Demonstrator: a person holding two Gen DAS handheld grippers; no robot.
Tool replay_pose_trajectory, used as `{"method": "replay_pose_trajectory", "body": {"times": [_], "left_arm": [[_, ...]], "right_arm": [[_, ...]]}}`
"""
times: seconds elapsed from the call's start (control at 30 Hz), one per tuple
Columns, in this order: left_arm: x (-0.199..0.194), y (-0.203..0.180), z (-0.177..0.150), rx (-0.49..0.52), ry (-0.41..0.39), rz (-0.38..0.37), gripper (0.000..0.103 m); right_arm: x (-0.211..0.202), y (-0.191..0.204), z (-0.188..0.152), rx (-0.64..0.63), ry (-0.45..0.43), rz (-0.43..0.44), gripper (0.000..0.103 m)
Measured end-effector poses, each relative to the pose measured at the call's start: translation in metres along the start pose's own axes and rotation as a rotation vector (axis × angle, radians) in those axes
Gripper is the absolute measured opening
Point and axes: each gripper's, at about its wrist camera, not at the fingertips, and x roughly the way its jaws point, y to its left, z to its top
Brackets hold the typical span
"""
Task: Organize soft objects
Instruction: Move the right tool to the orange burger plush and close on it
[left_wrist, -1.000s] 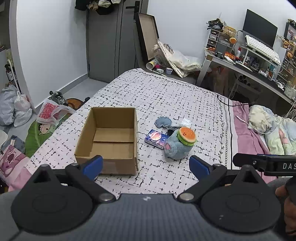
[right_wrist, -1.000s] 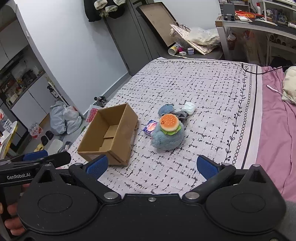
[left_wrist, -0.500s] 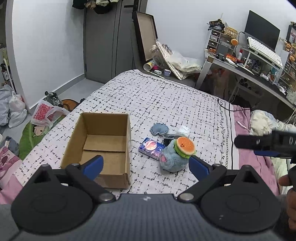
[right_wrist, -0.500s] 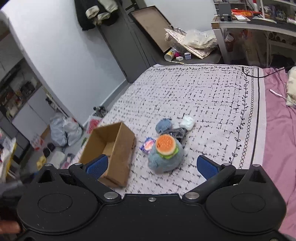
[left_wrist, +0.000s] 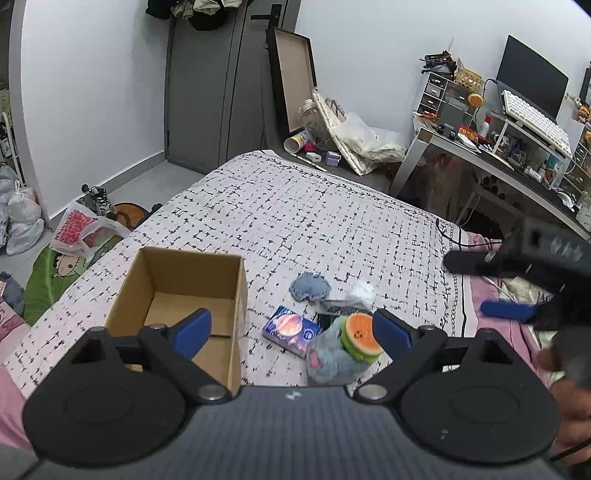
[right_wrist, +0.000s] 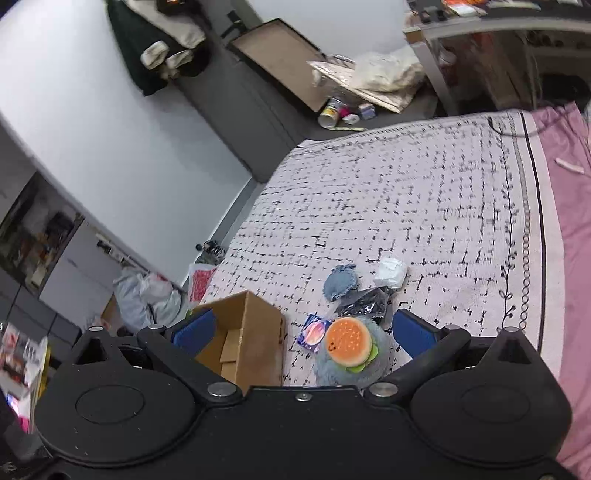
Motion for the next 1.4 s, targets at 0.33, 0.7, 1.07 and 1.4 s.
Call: {"method": "replay_pose_trajectory", "body": {"times": [0.33,0.7,1.07,1.4], "left_arm": [[0.051,0.008,0.011,-0.052,0.063,-0.007,0.08],[0.097,0.014,0.018,-0.117,0.127,-0.006,0.078],[0.146,0.004,0.021,-0.096,0.201,-0.017,0.078],[0.193,-0.014,0.019,-0.059,0.283,-0.014,0.079]], "right_arm": [[0.044,-0.027,-0.014,0.034,0.068,0.01,0.098],[0.088,-0.019,-0.022,-0.098,0.156,-0.081,0.087],[0.122,-0.007,-0.03,-0.25,0.214,-0.134,0.052],[0.119,-0.024,-0.023,-0.162,0.197,-0.078,0.041]]}}
